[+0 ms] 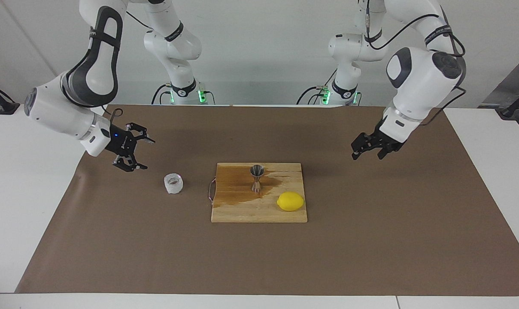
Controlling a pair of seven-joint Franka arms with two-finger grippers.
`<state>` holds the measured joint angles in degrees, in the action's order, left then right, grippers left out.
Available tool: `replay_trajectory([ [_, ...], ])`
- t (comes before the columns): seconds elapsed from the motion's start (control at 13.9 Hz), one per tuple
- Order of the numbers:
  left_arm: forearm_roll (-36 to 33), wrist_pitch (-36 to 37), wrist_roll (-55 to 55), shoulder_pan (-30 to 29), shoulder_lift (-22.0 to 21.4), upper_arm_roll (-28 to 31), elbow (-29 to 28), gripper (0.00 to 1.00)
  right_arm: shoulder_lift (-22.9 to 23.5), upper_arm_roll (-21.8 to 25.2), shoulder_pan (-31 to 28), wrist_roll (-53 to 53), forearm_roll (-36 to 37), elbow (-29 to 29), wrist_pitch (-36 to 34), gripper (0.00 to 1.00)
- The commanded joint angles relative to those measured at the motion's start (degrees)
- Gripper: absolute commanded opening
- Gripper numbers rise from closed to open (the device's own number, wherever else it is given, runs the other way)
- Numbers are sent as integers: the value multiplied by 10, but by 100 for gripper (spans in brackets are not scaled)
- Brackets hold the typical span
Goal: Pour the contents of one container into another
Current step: 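Withdraw the left gripper while the right gripper reaches the white cup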
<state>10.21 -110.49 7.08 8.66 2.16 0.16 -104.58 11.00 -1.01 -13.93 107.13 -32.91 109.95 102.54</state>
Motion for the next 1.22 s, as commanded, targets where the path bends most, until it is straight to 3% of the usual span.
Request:
replay_trajectory([
  [0.0, -46, 33, -73, -27, -42, -4, -4, 100, 27, -7, -4, 89, -54, 18, 36, 100],
  [0.14, -56, 57, -79, -36, -51, -4, 14, 100, 80, -7, -9, 161, -99, 15, 35, 100],
  [0.29, -86, 111, -80, -32, -45, -6, 71, 100, 123, -7, -12, 261, -139, 11, 52, 100],
  [0.58, -99, 183, -87, -35, -16, -6, 161, 100, 126, -7, -9, 354, -180, 15, 92, 100],
  [0.79, -106, 207, -95, -35, -4, -5, 186, 100, 126, -7, 9, 362, -217, 25, 97, 100],
  [1.15, -102, 202, -98, -29, -36, -5, 122, 100, 129, -7, 12, 363, -257, 64, 119, 100],
])
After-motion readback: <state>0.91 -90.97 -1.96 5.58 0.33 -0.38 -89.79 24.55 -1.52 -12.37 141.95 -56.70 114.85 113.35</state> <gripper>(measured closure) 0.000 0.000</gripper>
